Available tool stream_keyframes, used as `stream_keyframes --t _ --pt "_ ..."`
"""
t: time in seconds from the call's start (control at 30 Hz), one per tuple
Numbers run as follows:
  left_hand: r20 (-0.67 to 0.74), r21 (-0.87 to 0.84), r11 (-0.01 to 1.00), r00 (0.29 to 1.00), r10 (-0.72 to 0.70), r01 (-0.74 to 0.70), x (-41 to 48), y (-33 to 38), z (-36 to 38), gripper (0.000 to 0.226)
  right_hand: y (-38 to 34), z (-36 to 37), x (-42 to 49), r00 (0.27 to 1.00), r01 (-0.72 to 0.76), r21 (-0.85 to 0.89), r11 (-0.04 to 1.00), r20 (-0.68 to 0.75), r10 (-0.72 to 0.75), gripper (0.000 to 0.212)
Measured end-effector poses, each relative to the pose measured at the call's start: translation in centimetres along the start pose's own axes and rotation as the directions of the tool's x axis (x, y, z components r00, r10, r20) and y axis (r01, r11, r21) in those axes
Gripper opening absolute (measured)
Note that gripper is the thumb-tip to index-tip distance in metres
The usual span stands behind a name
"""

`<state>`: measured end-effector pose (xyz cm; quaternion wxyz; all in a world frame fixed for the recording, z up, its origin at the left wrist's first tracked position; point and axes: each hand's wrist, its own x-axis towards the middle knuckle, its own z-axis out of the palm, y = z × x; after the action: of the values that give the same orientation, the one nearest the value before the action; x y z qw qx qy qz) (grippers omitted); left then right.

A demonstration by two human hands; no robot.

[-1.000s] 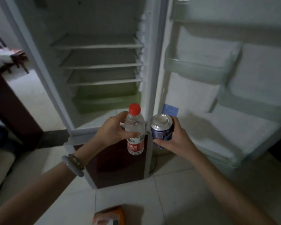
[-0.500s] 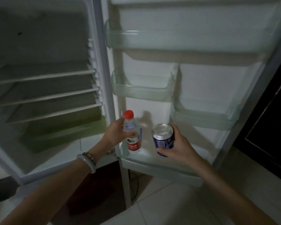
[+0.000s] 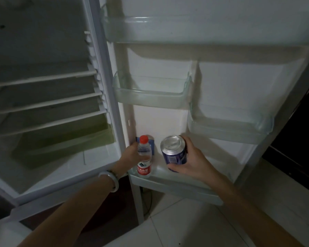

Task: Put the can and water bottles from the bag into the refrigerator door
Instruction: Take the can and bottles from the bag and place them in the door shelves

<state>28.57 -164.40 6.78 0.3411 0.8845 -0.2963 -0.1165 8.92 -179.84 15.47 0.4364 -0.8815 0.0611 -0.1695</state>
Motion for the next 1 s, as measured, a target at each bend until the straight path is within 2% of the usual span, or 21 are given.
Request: stream_keyframes --t 0.13,0.23,0.37,0.5,0.6,0.67,0.77,0.87,1.0 --pt "0.022 0.02 0.998 0.998 -0.052 0.052 0.2 0.1 -0.3 0.057 -1.5 -0.3 0.0 1.0 0.025 0.045 0.999 0.015 -0.026 0.078" --pt "0.027 0.037 0.998 0.998 -0.049 0.048 -0.3 0.3 -0.6 0.069 -2.6 -0.4 -0.1 0.998 0.055 0.061 0.997 0.018 -0.056 0.079" --pt "0.044 -0.008 1.0 0.999 0.019 -0.018 -1.3 0.8 -0.8 0.056 -4.5 -0.8 -0.5 0.995 0.084 0.097 0.992 0.043 -0.089 0.08" --pt "-0.086 -0.103 0.994 0.996 0.019 -0.028 -2.4 0.7 -1.5 0.065 -6.5 -2.1 -0.7 0.992 0.121 0.117 0.986 0.023 -0.124 0.08" --pt "-0.204 0.043 0.991 0.97 0.131 -0.124 -4.0 2.1 -2.4 0.073 -8.4 -4.1 -0.6 0.988 0.152 0.133 0.979 -0.019 -0.151 0.076" --pt "-0.215 0.115 0.976 0.954 0.206 -0.185 -4.7 2.7 -2.8 0.08 -9.6 -5.8 -0.1 0.985 0.165 0.15 0.975 -0.083 -0.154 0.073" --pt "-0.199 0.135 0.962 0.944 0.262 -0.238 -5.1 3.2 -3.2 0.082 -10.5 -8.2 0.9 0.963 0.164 0.168 0.972 -0.242 -0.121 0.067" --pt "-0.189 0.159 0.944 0.929 0.317 -0.29 -5.7 3.8 -3.0 0.081 -10.5 -10.3 1.8 0.917 0.159 0.076 0.984 -0.381 -0.118 0.063" --pt "-0.18 0.184 0.932 0.921 0.345 -0.313 -5.7 4.7 -2.9 0.078 -9.3 -11.7 3.0 0.88 0.075 0.05 0.996 -0.473 -0.042 0.065"
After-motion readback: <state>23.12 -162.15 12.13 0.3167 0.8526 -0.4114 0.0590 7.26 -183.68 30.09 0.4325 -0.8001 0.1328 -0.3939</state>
